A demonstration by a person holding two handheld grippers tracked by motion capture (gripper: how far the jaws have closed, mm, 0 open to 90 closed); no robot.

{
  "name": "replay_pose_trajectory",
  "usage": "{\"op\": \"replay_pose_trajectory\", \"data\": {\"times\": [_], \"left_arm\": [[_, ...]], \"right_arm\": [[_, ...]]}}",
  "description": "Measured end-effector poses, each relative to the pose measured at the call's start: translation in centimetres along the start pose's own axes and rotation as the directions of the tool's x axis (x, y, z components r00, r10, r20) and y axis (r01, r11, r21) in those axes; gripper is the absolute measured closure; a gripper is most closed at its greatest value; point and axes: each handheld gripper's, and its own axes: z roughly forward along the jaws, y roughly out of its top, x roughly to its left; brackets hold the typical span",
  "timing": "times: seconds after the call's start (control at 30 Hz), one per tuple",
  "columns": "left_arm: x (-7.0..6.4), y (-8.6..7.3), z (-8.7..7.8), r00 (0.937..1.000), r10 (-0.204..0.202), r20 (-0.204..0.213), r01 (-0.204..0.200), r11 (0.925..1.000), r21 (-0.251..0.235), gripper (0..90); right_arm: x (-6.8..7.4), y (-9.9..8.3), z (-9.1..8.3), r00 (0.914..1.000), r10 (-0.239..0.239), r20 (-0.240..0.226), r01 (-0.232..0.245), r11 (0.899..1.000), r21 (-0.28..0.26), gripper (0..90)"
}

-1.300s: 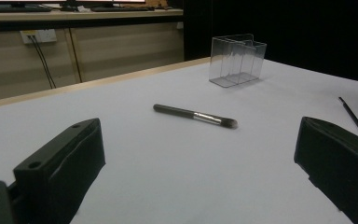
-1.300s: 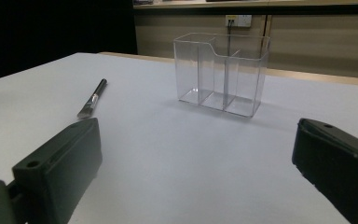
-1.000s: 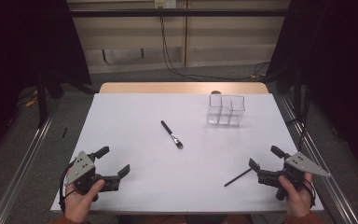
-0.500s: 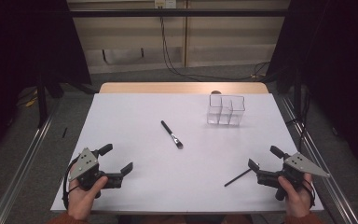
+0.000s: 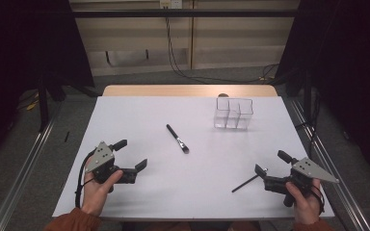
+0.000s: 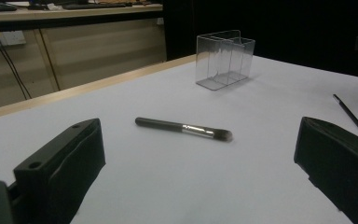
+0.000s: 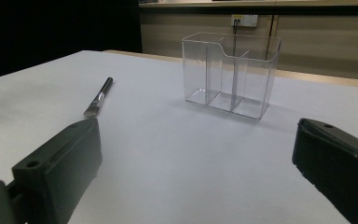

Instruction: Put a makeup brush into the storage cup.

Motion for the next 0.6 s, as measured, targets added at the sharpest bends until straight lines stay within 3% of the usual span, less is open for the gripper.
{"op": "replay_pose_trajectory", "data": {"times": [0.2,0.43,0.6], "left_arm": [[-0.2,0.9,2.0,0.9998,0.004,0.018,-0.004,0.9999,-0.010,1.6],[0.1,1.8,3.7,0.9999,0.008,-0.008,-0.008,0.9991,-0.041,1.7],[0.1,2.3,5.3,0.9987,0.050,-0.007,-0.050,0.9980,-0.038,1.5]], "right_arm": [[-0.1,0.0,0.1,1.0000,0.003,-0.004,-0.003,1.000,0.000,1.3],[0.0,0.0,0.1,1.0000,-0.001,-0.009,0.001,1.000,0.001,1.2],[0.0,0.0,0.1,0.9999,0.006,-0.011,-0.006,1.000,0.002,1.2]]}}
